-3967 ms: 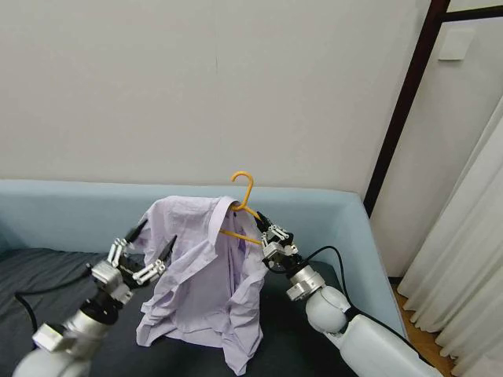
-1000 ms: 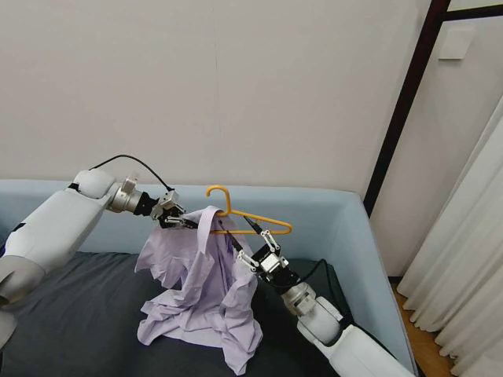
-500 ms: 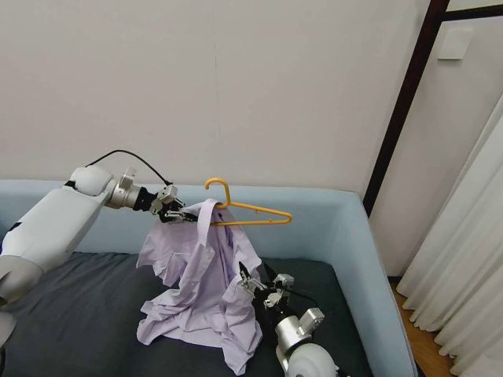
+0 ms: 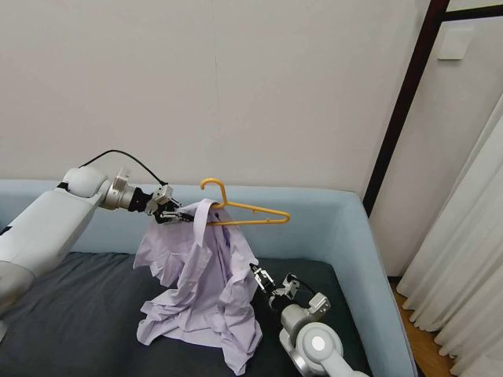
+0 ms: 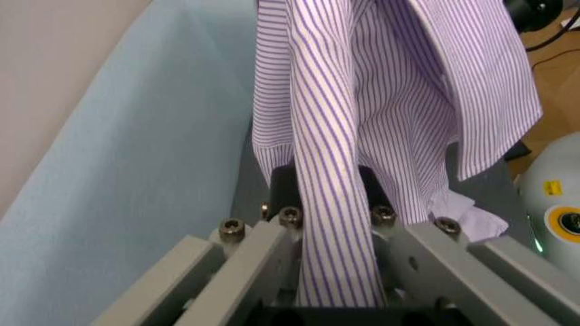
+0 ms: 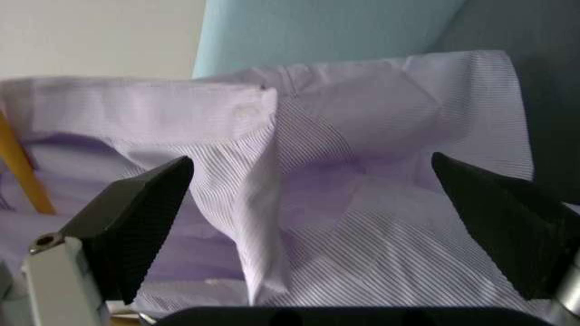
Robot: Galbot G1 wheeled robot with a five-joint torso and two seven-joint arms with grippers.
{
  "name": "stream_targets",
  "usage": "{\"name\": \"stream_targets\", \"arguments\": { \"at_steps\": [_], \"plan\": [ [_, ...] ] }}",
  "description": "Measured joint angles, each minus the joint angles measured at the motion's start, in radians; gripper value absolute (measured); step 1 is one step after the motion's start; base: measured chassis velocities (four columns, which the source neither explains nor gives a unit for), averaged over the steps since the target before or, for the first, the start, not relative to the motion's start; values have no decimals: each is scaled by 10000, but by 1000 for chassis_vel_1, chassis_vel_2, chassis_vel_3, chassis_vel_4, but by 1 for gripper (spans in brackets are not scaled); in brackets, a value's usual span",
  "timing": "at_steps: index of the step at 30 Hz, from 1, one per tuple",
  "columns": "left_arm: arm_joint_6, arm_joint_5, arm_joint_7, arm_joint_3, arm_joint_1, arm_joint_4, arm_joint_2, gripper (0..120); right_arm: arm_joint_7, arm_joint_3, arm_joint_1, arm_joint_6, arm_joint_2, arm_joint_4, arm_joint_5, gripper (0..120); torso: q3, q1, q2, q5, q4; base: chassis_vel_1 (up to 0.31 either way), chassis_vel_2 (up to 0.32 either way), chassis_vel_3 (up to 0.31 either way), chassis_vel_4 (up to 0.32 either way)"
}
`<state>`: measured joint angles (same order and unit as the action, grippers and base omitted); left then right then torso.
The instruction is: Pick up the clothes from the sofa and hang them on the clothes hanger.
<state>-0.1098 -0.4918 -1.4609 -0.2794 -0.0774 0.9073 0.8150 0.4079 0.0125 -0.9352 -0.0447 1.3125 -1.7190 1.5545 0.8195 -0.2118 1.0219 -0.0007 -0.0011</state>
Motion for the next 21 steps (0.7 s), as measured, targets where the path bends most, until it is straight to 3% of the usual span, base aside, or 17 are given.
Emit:
{"name": "stream_targets", "arguments": {
  "at_steps": [6, 14, 21],
  "plan": [
    [-17, -12, -1, 147, 172, 201, -200, 2, 121, -76, 299, -385, 235, 232, -178, 93, 0, 0, 0, -2, 0, 0, 0, 0, 0],
    [-32, -44, 9, 276, 268, 362, -326, 2, -2, 52, 326, -617, 466, 424, -734, 60, 0, 0, 0, 0, -1, 0, 0, 0, 0],
    [-77, -47, 29, 367, 357, 368, -325, 2, -483, 116, 322, -265, 474, 510, -1053, 39, 1, 0, 0, 0, -2, 0, 0, 0, 0]
  ]
}}
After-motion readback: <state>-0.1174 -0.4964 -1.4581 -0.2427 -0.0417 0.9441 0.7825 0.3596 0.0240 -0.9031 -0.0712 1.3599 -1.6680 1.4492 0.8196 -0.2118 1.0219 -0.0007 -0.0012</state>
